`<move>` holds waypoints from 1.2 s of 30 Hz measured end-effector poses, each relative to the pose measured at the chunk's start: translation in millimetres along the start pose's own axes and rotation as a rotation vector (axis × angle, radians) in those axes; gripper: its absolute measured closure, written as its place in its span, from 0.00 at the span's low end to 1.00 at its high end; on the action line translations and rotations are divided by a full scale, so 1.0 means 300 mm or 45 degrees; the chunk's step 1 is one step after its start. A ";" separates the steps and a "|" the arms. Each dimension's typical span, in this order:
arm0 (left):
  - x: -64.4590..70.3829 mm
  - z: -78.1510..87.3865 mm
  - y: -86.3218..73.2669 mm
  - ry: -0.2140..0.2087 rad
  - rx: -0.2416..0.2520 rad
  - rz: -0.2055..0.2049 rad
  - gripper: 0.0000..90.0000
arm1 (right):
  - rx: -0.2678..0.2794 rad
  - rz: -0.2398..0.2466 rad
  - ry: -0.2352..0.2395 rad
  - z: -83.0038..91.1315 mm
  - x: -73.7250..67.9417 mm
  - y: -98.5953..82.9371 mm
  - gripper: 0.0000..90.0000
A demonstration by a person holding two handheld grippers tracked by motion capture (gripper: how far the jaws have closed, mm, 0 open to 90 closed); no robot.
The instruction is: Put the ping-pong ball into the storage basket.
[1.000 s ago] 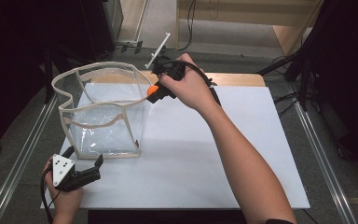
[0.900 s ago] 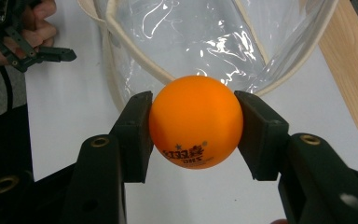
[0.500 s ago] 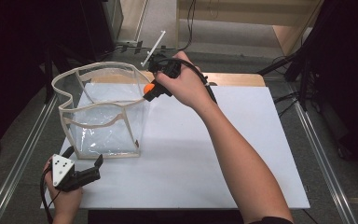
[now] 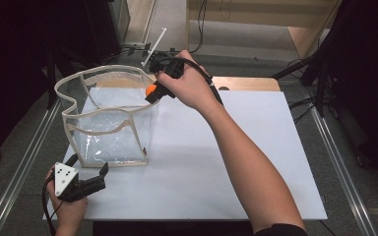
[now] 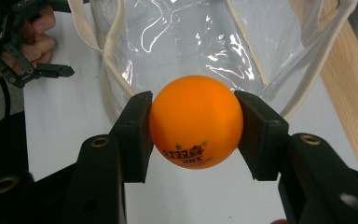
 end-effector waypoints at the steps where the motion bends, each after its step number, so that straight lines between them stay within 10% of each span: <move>1: 0.000 0.000 0.000 -0.001 0.001 0.000 0.00 | 0.000 0.002 -0.001 0.002 0.001 0.003 0.53; 25: 0.001 0.000 0.000 -0.005 -0.001 0.001 0.00 | 0.014 -0.036 -0.044 -0.023 0.038 0.040 0.52; 36: 0.002 -0.001 0.000 -0.009 -0.001 0.002 0.00 | 0.031 -0.073 -0.092 0.000 0.039 0.021 0.22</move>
Point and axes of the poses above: each handheld gripper's, and its own axes: z roughly backward along the jaws, y roughly out of its top, x roughly to its right, the point moved 8 cm from there along -z, roughly forward along the jaws, and after that the axes turned 10 degrees about -x, right-handed, at the moved point
